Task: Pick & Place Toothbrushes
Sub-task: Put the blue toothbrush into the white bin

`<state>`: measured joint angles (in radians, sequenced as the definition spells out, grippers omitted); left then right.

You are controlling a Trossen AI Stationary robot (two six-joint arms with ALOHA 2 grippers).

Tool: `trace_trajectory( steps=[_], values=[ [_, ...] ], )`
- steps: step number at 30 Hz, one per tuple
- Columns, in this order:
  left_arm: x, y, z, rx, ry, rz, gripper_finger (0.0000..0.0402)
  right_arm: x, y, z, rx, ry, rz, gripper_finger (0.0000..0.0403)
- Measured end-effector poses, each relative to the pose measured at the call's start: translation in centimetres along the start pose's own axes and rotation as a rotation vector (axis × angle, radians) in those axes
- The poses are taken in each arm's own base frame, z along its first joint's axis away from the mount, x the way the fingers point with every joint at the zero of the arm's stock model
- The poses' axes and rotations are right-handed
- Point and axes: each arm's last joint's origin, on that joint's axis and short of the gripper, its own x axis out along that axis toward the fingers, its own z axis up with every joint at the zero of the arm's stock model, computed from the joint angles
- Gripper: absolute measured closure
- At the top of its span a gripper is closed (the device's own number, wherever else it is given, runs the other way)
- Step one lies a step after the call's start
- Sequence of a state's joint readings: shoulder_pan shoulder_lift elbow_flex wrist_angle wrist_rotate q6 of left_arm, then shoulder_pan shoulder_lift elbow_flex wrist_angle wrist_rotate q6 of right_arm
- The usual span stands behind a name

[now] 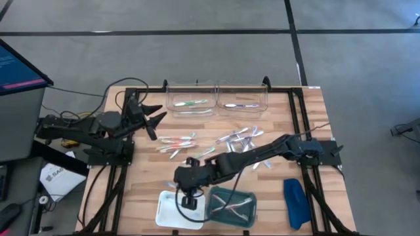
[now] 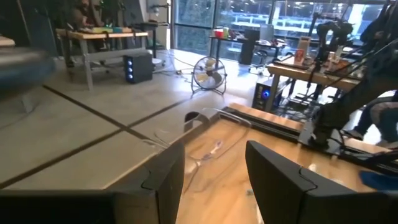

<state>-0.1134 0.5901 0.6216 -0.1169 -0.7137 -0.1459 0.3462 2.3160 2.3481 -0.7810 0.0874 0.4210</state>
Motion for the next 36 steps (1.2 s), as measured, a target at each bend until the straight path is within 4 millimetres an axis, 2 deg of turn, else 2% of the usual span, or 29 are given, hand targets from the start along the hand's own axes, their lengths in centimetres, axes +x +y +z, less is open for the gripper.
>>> trace_trajectory(
  steps=[6, 11, 16, 18, 25, 31, 36],
  values=[
    [0.0, -0.1, 0.0, -0.035, 0.001, -0.021, 0.0238, 0.5, 0.5, 0.1, 0.052, -0.028, 0.056, 0.0403],
    [0.1, -0.3, -0.1, -0.099, 0.013, -0.066, 0.0238, 0.1, 2.6, 0.1, 0.035, -0.096, 0.114, 0.0403],
    [0.4, -1.0, -0.4, -0.139, 0.059, -0.189, 0.0238, 0.3, 3.3, -0.5, 0.051, -0.127, 0.012, 0.0403],
    [0.5, -1.5, -0.6, -0.15, 0.093, -0.253, 0.0238, 0.9, 3.6, -0.7, 0.062, -0.162, -0.014, 0.0403],
    [0.4, -3.2, -1.3, -0.169, 0.162, -0.392, 0.0238, 4.0, 3.7, -2.8, 0.099, -0.092, -0.04, 0.0403],
    [-0.8, -2.8, -0.5, -0.177, 0.11, -0.442, 0.0238, 3.9, 3.5, -3.3, 0.106, -0.039, -0.067, 0.0403],
    [-1.2, -2.4, -0.2, -0.181, 0.081, -0.44, 0.0238, 4.0, 3.3, -3.4, 0.084, 0.019, -0.01, 0.0403]
  ],
)
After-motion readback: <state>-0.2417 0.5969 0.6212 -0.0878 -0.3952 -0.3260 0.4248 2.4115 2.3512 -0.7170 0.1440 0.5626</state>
